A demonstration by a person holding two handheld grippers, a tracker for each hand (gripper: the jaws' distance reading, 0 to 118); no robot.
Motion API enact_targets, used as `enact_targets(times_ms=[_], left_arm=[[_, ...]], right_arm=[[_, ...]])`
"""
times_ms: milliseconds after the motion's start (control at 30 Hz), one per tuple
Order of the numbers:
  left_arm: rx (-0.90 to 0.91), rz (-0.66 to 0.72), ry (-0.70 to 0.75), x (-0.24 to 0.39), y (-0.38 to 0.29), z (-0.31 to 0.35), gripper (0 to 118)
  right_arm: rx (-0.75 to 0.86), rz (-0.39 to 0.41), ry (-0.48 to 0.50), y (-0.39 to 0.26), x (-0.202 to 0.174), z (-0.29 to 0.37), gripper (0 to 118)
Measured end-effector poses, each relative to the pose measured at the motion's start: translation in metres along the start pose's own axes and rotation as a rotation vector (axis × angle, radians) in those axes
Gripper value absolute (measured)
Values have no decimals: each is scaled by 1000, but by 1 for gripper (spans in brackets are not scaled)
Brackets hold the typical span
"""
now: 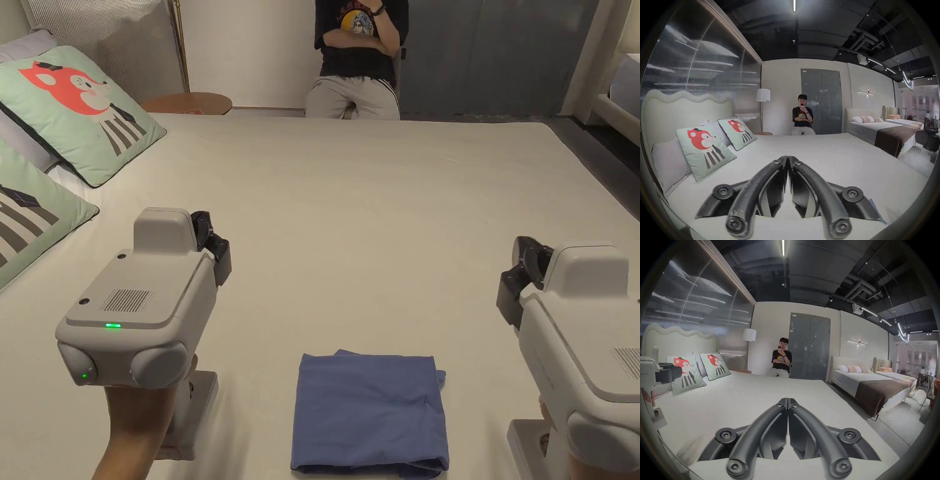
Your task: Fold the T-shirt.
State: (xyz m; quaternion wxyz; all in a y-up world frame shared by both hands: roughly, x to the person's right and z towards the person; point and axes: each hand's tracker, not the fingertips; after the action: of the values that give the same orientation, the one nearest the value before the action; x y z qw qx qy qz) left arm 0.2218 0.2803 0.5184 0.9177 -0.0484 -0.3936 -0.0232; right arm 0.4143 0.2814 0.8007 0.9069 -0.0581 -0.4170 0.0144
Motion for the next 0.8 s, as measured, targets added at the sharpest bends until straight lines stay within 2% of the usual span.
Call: enact_targets(times_ms=[267,400,567,700,767,800], left_arm=[[-2,9,-14,0,2,2,0],[0,7,-17,-2,2,3,0],[-9,-8,-21,-3,-1,4,0],[-27,-9,-30,-3,-6,2,0],[-50,6,-49,-4,-10,1,0],[-73,20,-65,-4,-13,-1,0]], right_arm=[[-277,22,133,-73,-40,-33,0],[-426,2,180,-115,-58,-50,0],[-576,-35,181,-155,-67,-61,0],[-711,8,160,-188,-69,-73,0],[-650,-58,165,-197,-64,-73,0],[-662,-62,165,-192,-62,-73,0]])
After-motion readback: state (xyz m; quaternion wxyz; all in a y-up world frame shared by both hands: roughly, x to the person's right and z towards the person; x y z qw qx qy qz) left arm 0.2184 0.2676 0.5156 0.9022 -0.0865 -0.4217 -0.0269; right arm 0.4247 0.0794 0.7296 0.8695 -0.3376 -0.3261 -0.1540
